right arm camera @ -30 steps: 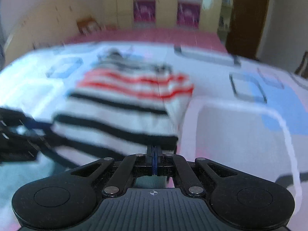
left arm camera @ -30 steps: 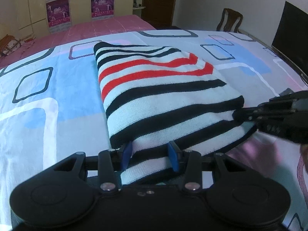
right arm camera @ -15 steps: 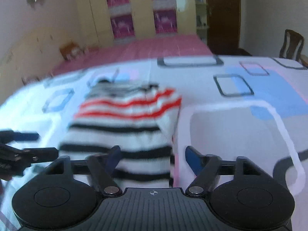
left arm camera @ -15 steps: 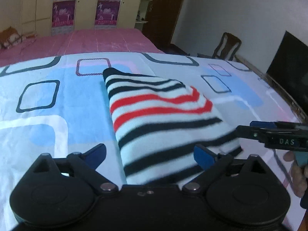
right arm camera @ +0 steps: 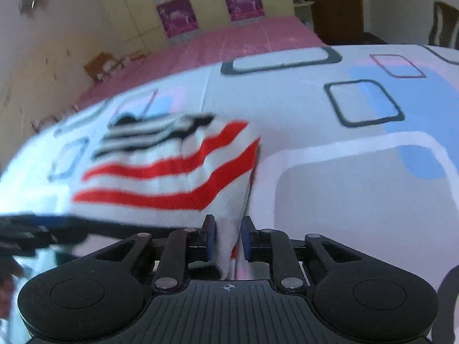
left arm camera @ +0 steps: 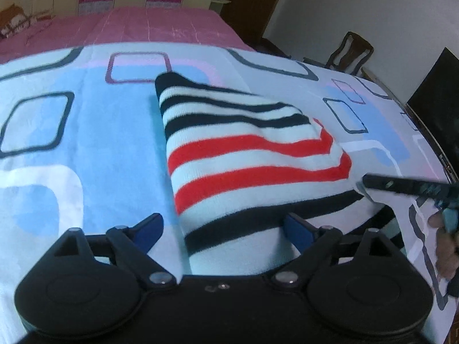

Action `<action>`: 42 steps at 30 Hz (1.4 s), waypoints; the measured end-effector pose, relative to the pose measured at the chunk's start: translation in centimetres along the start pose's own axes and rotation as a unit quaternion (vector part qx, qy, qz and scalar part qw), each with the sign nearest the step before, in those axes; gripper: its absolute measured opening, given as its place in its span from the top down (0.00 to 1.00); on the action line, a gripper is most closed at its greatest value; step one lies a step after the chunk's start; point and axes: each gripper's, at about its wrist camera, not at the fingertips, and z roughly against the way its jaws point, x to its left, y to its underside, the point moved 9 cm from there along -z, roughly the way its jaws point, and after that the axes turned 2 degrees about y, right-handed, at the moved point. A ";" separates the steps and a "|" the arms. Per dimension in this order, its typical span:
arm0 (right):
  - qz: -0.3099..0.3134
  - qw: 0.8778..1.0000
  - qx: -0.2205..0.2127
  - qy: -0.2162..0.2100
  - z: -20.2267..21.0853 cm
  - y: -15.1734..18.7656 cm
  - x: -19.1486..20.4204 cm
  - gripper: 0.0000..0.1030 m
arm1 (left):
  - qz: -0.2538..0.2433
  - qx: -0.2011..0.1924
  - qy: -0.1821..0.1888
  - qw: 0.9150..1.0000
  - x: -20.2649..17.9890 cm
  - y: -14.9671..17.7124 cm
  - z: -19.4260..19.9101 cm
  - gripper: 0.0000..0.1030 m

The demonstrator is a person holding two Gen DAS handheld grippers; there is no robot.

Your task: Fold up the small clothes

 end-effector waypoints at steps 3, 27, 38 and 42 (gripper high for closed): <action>-0.076 0.995 0.008 -0.070 0.2 -0.8 -2.3 0.19 | 0.019 0.011 0.019 1.000 0.5 -0.3 -0.7 0.07; -0.126 0.937 0.181 -0.270 -5.3 -0.7 -4.2 0.38 | 0.079 0.064 0.121 0.987 1.1 -0.5 -3.5 0.13; -0.121 0.937 0.174 -0.278 -6.4 -0.9 -2.8 0.51 | 0.104 0.059 0.112 0.986 1.2 -0.9 -3.8 0.17; -0.098 0.952 0.152 -0.246 -6.9 -1.0 -1.2 0.58 | 0.082 0.057 0.070 0.993 0.0 -1.2 -4.6 0.19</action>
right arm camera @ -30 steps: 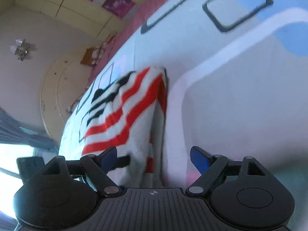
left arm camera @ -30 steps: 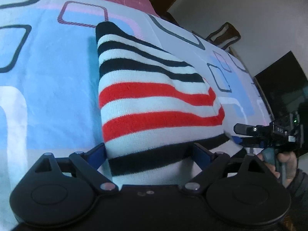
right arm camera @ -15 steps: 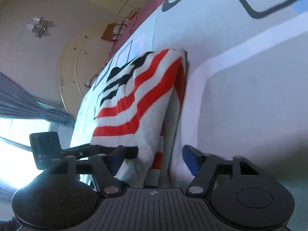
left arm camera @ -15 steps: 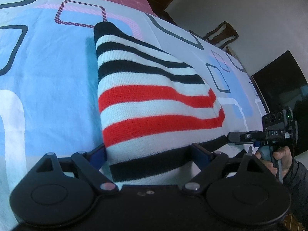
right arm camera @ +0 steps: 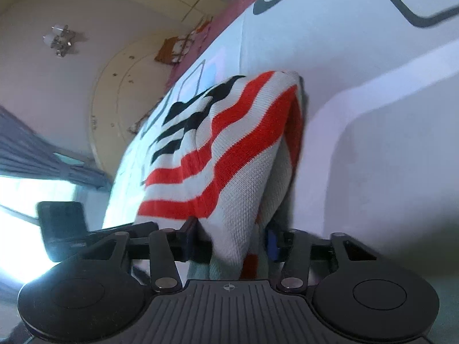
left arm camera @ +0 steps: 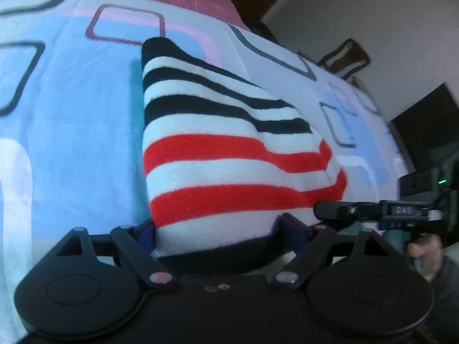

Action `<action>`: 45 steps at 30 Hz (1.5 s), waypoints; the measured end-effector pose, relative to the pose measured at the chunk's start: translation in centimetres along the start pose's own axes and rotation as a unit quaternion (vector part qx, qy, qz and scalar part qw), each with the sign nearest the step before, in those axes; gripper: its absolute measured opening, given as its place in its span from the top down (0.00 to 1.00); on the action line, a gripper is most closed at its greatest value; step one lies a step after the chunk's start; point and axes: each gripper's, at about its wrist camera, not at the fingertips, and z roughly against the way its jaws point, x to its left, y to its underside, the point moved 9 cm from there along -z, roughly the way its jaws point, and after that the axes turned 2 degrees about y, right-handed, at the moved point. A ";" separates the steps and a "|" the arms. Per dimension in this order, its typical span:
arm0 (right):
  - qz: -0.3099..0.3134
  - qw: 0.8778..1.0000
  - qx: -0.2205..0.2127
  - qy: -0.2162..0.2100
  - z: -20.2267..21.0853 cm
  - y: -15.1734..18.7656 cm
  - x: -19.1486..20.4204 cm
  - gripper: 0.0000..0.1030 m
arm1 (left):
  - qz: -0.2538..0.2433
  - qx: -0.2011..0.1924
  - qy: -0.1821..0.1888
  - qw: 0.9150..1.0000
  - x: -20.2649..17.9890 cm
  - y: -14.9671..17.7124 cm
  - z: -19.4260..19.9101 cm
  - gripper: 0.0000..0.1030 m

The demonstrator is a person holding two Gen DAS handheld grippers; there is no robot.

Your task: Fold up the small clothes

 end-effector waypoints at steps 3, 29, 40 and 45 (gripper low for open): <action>0.031 0.999 -0.006 0.028 -0.1 0.4 0.5 0.62 | -0.019 -0.010 -0.027 0.999 -0.8 0.1 0.0 0.24; 0.118 0.986 -0.069 0.093 -0.9 4.4 12.5 0.67 | -0.107 -0.078 0.001 0.991 0.2 0.2 10.4 0.52; 0.142 0.986 -0.040 0.072 -11.7 8.5 21.3 0.67 | -0.074 -0.083 -0.027 0.993 11.2 2.4 18.7 0.52; 0.143 0.988 -0.023 0.060 -16.6 9.9 24.0 0.67 | -0.055 -0.080 -0.034 0.995 15.7 2.9 20.9 0.52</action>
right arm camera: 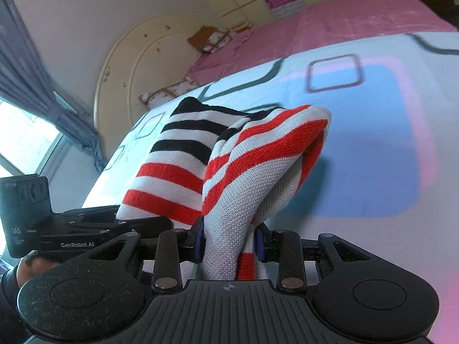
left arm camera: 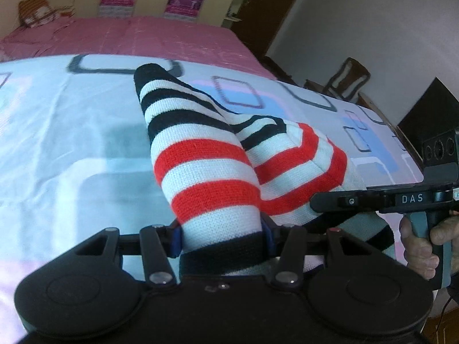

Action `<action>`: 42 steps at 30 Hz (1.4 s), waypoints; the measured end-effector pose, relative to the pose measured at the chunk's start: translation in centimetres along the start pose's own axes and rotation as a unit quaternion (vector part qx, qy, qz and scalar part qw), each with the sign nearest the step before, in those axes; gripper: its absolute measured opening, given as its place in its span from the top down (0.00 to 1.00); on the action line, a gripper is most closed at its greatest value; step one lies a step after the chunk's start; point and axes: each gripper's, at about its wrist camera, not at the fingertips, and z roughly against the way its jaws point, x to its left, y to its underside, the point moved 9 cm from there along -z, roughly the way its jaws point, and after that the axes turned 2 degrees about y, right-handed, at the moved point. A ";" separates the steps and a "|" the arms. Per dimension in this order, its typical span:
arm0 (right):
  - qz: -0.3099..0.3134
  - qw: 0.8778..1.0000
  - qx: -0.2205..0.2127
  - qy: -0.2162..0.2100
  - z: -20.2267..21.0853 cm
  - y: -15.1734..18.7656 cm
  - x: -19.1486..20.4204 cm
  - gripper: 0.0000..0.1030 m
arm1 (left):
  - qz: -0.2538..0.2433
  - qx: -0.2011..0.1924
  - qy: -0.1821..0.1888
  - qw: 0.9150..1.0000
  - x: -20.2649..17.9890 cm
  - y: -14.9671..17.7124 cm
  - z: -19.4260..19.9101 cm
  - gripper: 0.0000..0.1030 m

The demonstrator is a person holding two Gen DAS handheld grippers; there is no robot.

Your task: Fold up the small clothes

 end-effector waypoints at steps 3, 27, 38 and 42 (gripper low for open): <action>-0.003 1.000 0.010 -0.001 -2.5 0.3 1.1 0.67 | 0.016 0.003 -0.002 1.000 2.2 0.4 0.0 0.52; 0.005 0.993 -0.062 0.104 -1.7 -3.0 -3.0 0.53 | 0.008 -0.080 0.007 0.997 5.5 -1.5 2.5 0.56; 0.075 0.986 -0.012 0.151 -8.8 -2.6 -2.4 0.71 | -0.054 -0.013 -0.030 0.998 5.5 -1.0 -2.8 0.63; 0.082 0.983 -0.012 0.162 -8.6 -2.5 -2.1 0.71 | -0.063 -0.016 -0.040 0.997 5.0 -1.2 -2.7 0.63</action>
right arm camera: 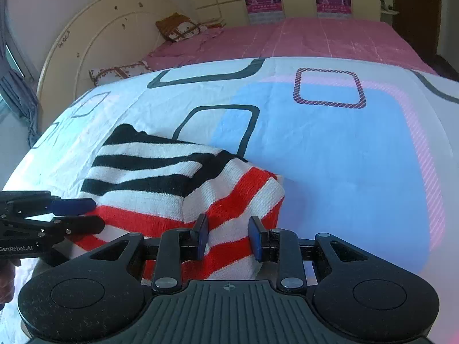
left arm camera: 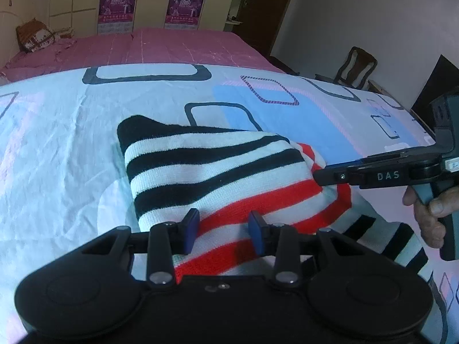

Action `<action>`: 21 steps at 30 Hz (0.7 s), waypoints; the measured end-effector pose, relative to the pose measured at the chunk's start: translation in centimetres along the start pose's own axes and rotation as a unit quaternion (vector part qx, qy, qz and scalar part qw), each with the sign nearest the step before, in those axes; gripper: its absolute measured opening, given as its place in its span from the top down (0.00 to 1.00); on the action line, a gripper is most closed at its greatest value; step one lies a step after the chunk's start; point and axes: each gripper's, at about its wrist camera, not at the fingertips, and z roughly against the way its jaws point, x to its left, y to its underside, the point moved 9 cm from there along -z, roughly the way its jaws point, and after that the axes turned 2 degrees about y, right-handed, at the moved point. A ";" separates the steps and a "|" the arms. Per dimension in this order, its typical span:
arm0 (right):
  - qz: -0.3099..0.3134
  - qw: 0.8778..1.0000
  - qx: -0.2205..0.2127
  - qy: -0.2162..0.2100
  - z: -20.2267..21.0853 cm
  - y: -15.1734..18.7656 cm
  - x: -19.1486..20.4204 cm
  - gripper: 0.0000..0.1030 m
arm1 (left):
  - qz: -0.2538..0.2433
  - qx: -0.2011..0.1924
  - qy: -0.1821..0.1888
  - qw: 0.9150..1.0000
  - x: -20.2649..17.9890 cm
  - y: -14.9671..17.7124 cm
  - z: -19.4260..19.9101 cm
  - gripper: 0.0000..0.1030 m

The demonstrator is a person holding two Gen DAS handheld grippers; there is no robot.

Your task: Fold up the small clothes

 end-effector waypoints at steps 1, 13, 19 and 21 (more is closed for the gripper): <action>-0.002 1.000 -0.004 0.003 0.6 -0.1 0.1 0.71 | -0.001 -0.004 -0.004 1.000 -0.2 -0.1 0.2 0.65; 0.071 0.997 -0.041 -0.012 8.8 4.7 6.1 0.83 | -0.036 -0.035 -0.021 0.999 -5.5 5.0 6.4 0.76; 0.086 0.996 -0.004 0.033 5.9 8.4 4.7 0.84 | -0.023 -0.040 -0.027 0.999 -5.2 5.7 6.0 0.76; 0.086 0.996 -0.006 0.034 5.9 8.4 4.7 0.84 | -0.032 -0.043 -0.037 0.998 -5.4 5.9 6.0 0.76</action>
